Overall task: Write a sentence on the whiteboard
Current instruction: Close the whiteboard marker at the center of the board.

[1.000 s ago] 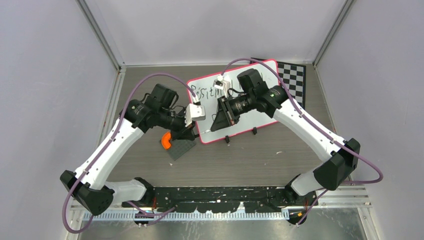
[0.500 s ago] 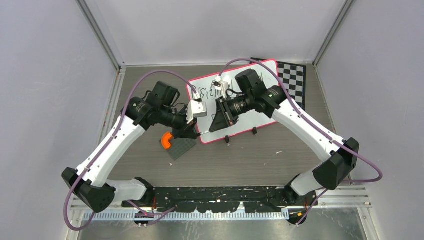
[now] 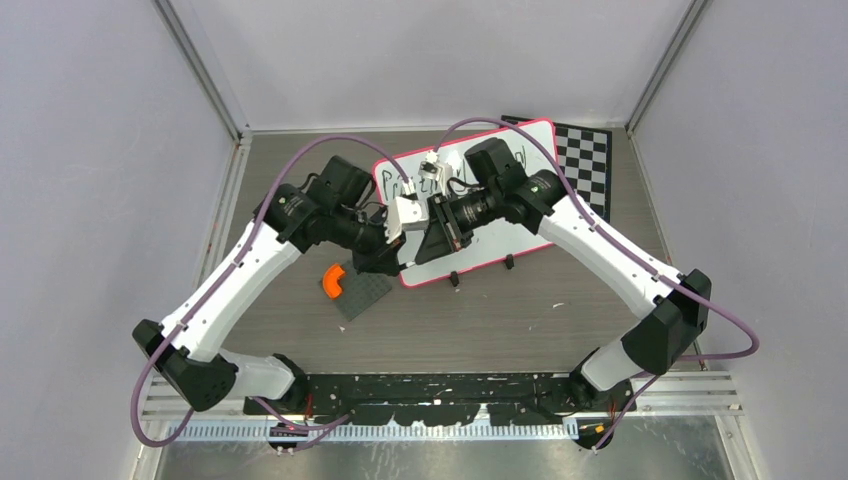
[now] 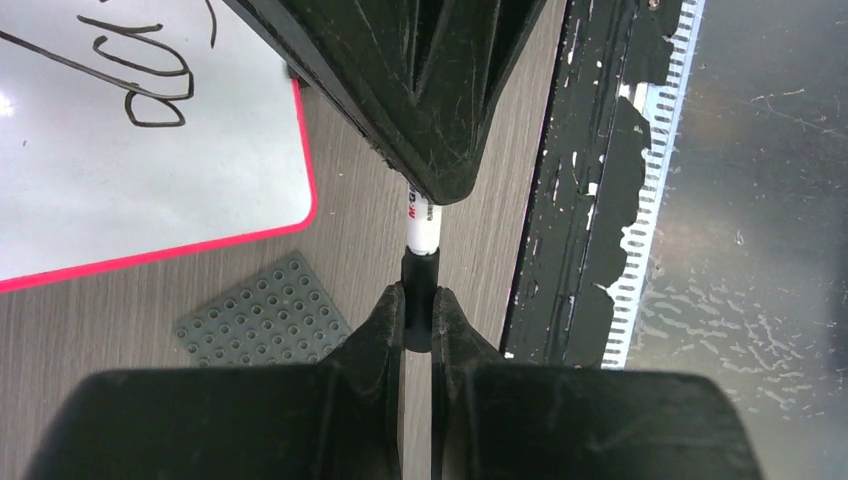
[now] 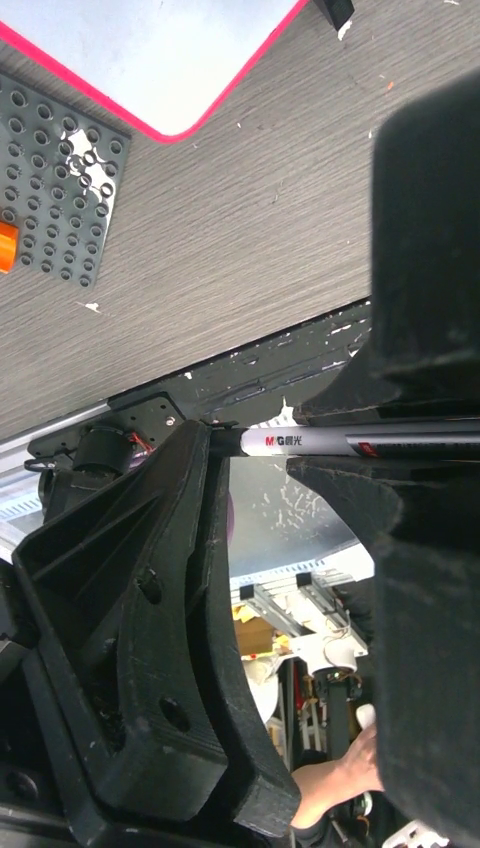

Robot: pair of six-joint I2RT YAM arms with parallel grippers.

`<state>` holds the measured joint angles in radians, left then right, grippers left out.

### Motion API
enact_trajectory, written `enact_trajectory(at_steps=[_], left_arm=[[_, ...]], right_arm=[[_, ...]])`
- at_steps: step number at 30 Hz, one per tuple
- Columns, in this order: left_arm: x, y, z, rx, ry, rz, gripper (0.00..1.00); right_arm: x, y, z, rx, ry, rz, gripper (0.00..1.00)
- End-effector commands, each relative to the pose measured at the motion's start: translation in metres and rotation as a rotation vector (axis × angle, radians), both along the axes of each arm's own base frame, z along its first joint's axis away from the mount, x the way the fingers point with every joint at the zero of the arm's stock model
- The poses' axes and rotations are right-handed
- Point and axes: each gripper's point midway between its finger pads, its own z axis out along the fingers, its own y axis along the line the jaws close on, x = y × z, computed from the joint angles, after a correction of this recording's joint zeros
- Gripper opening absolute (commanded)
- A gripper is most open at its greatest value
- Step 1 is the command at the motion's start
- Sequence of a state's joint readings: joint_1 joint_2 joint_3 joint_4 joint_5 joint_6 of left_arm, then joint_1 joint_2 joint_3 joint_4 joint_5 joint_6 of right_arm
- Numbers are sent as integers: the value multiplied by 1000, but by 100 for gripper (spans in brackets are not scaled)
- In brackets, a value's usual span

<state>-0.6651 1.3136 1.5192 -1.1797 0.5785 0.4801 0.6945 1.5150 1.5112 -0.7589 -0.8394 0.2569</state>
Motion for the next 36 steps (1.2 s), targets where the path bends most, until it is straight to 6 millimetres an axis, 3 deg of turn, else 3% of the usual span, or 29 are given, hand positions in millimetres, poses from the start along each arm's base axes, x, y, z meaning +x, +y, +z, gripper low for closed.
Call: enact_trajectory(at_steps=[1,12,19,22,23,25,28,32,36], left_arm=[[14,-38,54,-196,-99,-9,0],[36,-54,89,-269,-164,64,0],[49,-51,94,-260,-206,129,0],[43,-53,92,-263,-183,104,0],[39,-53,90,-260,-171,87,2],[31,-48,83,-239,-154,57,20],[30,-34,75,-223,-110,79,39],[38,-7,79,-297,2,140,51],[57,15,84,-421,96,262,56]], right_arm=[[3,17,7,31,-18,3,0],[3,25,-1,25,72,-15,0],[3,30,-7,15,131,-20,0],[5,31,-5,18,135,-15,0],[7,29,-3,19,124,-16,0],[14,25,2,26,101,-31,0],[35,10,13,57,84,-84,0],[69,-15,36,141,77,-178,0],[81,-28,59,213,45,-192,0]])
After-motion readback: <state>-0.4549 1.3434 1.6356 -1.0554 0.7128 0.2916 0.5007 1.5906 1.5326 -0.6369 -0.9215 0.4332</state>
